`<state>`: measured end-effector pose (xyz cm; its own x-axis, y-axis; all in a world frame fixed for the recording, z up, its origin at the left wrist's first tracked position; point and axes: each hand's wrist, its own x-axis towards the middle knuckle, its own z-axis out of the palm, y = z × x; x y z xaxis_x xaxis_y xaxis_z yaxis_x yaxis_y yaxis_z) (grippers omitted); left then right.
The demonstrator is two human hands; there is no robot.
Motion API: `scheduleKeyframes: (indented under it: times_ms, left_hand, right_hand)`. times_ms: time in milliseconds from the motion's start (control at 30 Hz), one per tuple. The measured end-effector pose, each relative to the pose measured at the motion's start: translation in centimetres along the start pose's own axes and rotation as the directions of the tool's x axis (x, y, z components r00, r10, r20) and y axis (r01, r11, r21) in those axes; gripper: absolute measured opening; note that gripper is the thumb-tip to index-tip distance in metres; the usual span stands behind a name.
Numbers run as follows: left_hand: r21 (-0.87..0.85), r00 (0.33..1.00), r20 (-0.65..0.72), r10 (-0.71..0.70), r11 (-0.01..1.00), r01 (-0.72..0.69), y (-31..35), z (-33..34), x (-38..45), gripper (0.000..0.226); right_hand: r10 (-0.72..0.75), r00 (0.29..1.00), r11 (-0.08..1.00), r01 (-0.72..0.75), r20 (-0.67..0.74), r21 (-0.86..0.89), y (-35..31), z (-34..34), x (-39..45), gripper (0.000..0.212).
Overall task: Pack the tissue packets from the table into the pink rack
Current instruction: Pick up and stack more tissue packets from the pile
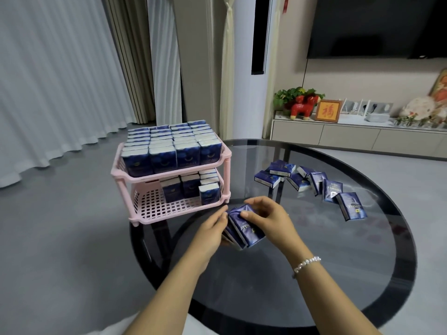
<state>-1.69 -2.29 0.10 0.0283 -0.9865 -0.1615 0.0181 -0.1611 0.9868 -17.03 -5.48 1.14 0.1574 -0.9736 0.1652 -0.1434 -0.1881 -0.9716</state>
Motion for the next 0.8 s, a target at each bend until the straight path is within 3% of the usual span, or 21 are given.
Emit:
scheduleKeyframes:
  times_ms: [100,200,300,467,533,600,700,800]
  left_hand:
    - [-0.071,0.999,0.041,0.002,0.997,0.001,0.6,-0.2,-0.4,0.033]
    - [-0.066,0.994,0.104,0.020,0.998,-0.014,0.5,-0.3,-0.6,0.043]
    - [-0.055,0.998,0.069,0.007,0.998,-0.003,0.3,-0.2,-0.4,0.037]
    - [-0.367,0.999,-0.039,-0.027,0.930,0.010,0.3,-0.4,0.0,0.035]
    - [-0.440,1.000,-0.028,-0.014,0.898,0.000,0.4,-0.6,0.1,0.034]
    - [-0.481,1.000,0.007,-0.003,0.877,0.006,0.5,-0.6,0.1,0.033]
    - [-0.343,0.999,0.054,0.009,0.939,0.010,0.3,-0.9,0.2,0.035]
    - [-0.062,0.994,0.076,0.083,0.995,-0.079,-0.3,-1.8,0.4,0.053]
  right_hand:
    - [-0.036,0.999,0.999,0.036,0.010,-0.034,-0.4,0.2,0.0,0.021]
    - [-0.047,0.998,0.999,0.047,0.033,-0.026,-0.6,0.6,-0.2,0.021]
    - [-0.032,0.999,0.999,0.033,0.026,-0.016,-0.5,0.7,-0.4,0.017]
    - [0.186,0.974,0.972,-0.202,0.129,0.123,0.0,0.2,-1.0,0.061]
    - [0.209,0.962,0.953,-0.240,0.175,0.182,0.3,0.2,-1.1,0.061]
    - [0.179,0.972,0.958,-0.207,0.152,0.198,0.2,0.3,-0.9,0.048]
    - [0.096,0.990,0.980,-0.111,0.099,0.164,0.1,-0.3,-0.5,0.032]
    - [0.049,0.974,0.995,-0.067,0.221,0.076,0.2,-1.5,-0.4,0.055]
